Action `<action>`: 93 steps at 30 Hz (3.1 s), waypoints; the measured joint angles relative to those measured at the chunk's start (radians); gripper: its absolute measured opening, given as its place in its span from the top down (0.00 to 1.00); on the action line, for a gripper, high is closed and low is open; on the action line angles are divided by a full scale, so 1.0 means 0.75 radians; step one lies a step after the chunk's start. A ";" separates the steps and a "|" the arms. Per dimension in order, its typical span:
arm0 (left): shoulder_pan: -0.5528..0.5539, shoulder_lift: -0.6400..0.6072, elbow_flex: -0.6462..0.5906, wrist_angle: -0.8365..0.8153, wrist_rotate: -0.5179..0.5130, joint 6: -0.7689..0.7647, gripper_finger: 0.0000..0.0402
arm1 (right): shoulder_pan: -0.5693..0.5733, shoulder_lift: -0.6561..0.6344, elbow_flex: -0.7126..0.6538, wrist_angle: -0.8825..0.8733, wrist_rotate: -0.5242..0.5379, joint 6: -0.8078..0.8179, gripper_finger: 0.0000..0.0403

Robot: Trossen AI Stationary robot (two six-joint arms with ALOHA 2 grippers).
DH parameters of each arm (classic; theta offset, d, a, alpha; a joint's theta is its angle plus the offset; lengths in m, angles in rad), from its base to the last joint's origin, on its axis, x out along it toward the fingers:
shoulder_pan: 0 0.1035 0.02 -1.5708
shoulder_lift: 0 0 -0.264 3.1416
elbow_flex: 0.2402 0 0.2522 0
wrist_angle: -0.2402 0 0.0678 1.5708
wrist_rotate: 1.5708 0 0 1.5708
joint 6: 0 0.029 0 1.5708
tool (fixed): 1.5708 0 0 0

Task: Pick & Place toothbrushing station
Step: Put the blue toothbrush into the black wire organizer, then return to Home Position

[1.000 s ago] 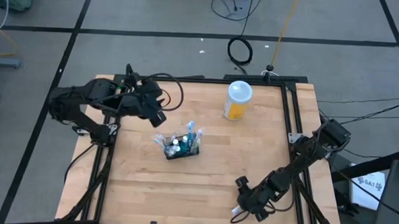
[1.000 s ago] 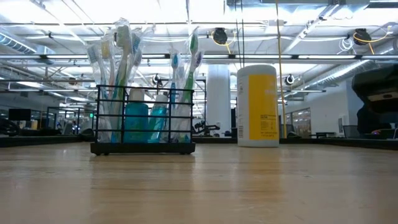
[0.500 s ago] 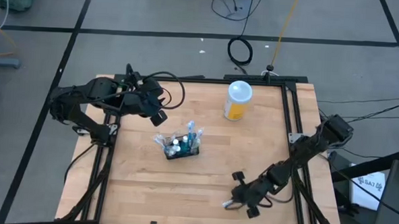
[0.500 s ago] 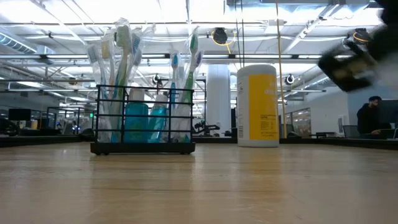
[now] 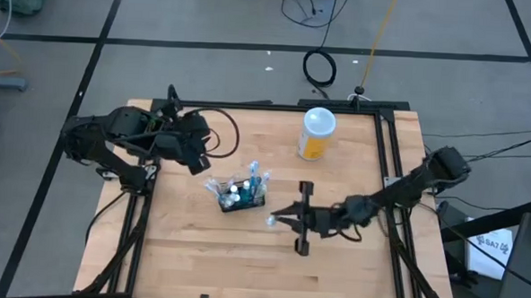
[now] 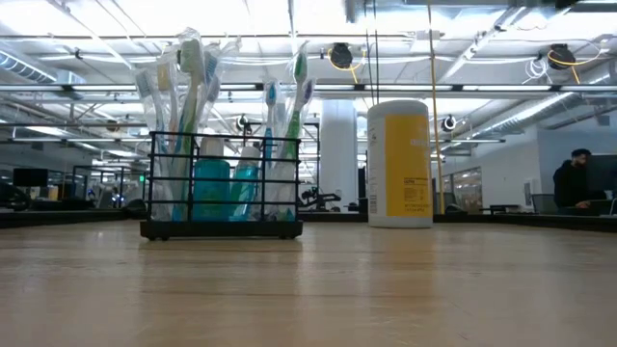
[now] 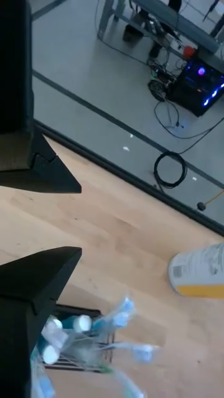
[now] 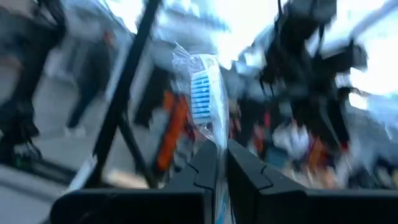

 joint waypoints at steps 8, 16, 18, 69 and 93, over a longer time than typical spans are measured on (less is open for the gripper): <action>-0.090 -0.052 0.002 -0.008 -0.011 0.039 0.61 | -0.210 0.394 0.012 0.606 -0.241 0.090 0.98; -0.110 -0.099 0.001 -0.005 -0.057 0.063 0.61 | -0.306 0.617 0.212 0.604 -0.144 -0.002 0.98; -0.114 -0.106 0.000 -0.003 -0.053 0.052 0.61 | -0.331 0.634 0.244 0.597 -0.142 -0.038 0.98; -0.120 -0.112 0.000 -0.004 -0.036 -0.032 0.61 | -0.249 0.598 0.208 0.277 0.406 0.305 0.95; -0.120 -0.112 0.000 -0.004 -0.031 -0.041 0.61 | -0.142 0.416 0.209 0.051 0.522 0.094 0.60</action>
